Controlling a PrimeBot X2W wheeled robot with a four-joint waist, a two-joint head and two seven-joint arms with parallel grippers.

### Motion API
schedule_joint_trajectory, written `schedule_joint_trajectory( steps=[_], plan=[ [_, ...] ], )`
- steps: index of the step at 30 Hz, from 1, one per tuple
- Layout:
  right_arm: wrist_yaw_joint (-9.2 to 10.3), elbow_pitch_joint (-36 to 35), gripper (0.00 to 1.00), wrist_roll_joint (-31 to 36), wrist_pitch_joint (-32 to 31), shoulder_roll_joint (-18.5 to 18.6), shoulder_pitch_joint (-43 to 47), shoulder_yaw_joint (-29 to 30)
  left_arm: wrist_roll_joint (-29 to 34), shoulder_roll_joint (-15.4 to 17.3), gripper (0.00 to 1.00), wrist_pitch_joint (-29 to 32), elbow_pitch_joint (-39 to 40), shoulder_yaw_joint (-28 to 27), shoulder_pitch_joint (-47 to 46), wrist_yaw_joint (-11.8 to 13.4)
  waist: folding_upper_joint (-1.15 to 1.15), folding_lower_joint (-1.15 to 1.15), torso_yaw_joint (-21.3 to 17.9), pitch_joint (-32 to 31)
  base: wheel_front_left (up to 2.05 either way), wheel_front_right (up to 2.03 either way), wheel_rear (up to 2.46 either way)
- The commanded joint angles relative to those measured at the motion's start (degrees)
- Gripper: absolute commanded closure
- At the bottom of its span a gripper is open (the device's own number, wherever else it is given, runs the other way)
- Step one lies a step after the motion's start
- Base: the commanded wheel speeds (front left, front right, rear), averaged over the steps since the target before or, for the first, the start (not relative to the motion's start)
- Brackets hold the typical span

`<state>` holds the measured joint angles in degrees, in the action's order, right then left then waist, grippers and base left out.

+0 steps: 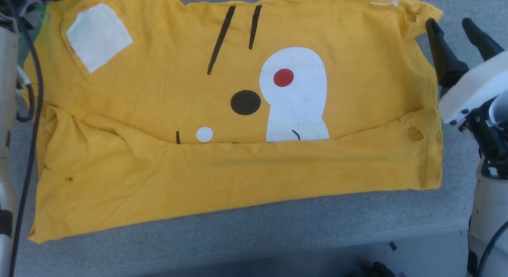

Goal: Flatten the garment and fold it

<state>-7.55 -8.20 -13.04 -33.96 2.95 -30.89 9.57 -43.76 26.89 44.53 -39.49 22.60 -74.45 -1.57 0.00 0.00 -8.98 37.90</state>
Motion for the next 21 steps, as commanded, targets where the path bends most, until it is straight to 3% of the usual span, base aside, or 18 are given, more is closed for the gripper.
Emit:
schedule_joint_trajectory(
  steps=[1, 12, 19, 20, 21],
  plan=[
    [0.06, -0.54, 0.00, 1.29, -0.81, -0.07, -1.83, -0.50, -0.24, -0.65, 1.00, -0.64, 0.24, 0.25, 2.30, -0.49, 0.00, 0.00, 0.78, -0.90, 0.00, 0.00, 0.00],
    [0.06, 6.14, 0.00, 10.98, -21.88, 2.20, -11.46, -0.13, -0.04, -0.54, 1.00, -3.44, 6.37, 0.50, 1.93, -1.56, 0.00, 0.00, 4.29, -0.57, 0.00, 0.00, 0.00],
    [0.06, 9.84, 0.00, 11.04, -28.76, 3.01, -13.27, -2.13, -0.08, -0.13, 1.00, -3.64, 8.31, 0.71, 2.21, -1.58, 0.00, 0.00, 5.53, 1.30, 0.00, 0.00, 0.00],
    [0.06, 10.16, 0.11, 10.81, -29.32, 3.01, -13.23, -2.27, -0.10, -0.12, 1.00, -3.83, 8.54, 0.71, 2.29, -1.60, 0.00, 0.00, 5.62, 1.40, 0.00, 0.00, 0.00],
    [0.06, 10.25, 0.62, 10.56, -29.44, 2.96, -13.28, -2.13, -0.13, -0.13, 1.00, -4.00, 8.69, 0.69, 2.38, -1.60, 0.00, 0.00, 5.68, 1.46, 0.00, 0.00, 0.00]
  ],
)
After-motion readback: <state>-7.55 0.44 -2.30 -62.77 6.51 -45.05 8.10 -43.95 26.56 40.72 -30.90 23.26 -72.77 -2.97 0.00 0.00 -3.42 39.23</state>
